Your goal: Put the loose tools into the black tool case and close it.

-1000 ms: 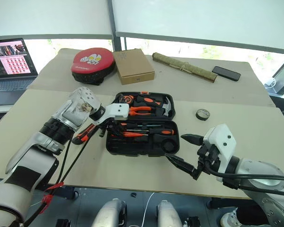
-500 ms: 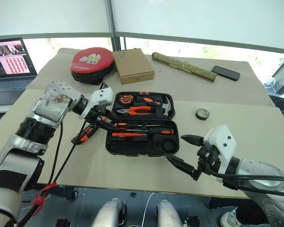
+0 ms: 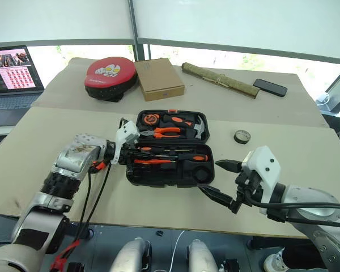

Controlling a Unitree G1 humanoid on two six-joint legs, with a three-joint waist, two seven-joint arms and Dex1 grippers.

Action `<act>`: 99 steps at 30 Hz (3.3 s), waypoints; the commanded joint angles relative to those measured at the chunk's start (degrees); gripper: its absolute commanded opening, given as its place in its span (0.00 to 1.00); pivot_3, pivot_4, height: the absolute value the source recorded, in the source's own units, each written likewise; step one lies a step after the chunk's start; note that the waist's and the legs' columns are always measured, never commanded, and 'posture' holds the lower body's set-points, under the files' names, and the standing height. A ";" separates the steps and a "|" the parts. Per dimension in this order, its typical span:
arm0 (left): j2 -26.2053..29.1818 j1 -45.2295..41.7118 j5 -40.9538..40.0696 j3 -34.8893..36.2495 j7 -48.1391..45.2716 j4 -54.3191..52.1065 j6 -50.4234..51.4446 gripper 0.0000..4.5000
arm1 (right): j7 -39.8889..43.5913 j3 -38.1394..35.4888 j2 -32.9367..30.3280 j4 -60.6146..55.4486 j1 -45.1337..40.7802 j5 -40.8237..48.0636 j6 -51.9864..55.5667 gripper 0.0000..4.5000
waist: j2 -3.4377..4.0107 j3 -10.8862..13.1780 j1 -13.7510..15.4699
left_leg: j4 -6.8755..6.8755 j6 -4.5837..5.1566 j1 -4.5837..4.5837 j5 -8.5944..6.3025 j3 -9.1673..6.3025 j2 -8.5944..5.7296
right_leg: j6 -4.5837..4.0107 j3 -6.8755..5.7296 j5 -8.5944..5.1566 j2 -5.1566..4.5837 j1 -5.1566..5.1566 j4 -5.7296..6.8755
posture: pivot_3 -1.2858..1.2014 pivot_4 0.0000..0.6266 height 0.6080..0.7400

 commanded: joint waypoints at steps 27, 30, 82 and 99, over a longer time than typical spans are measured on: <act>12.26 8.34 -9.80 9.33 -1.58 -14.31 0.61 0.01 | 0.63 3.85 -0.29 1.09 -3.89 -3.08 -2.77 1.00 | 0.03 -0.04 -0.52 | -0.05 0.00 0.14 0.00 0.01 0.07 | -0.01 0.06 0.00 0.04 0.01 0.01 | 0.52 0.24 1.00; 17.85 13.32 -13.18 16.74 -0.53 -18.88 4.08 0.17 | 1.78 5.51 -0.21 4.00 -8.20 -4.05 -3.15 1.00 | 0.05 -0.03 -0.89 | -0.10 0.00 0.13 0.00 -0.06 0.12 | -0.02 0.09 0.01 0.06 -0.06 0.02 | 0.52 0.24 1.00; 24.44 2.09 -3.46 5.54 7.20 -3.32 3.02 0.39 | 6.23 11.85 3.23 4.27 -12.32 -7.93 -4.12 1.00 | 0.01 -0.02 0.41 | -0.09 0.00 0.12 0.00 0.26 0.08 | -0.05 0.09 0.02 0.03 -0.10 0.01 | 0.52 0.24 1.00; 14.25 -6.60 0.76 -15.92 -16.46 -13.24 -12.19 0.39 | 3.25 11.12 3.32 2.40 -8.06 -8.49 -3.80 1.00 | -0.12 0.06 0.17 | -0.07 0.02 0.03 0.01 0.23 0.03 | -0.02 0.15 0.03 0.09 -0.10 -0.03 | 0.52 0.24 1.00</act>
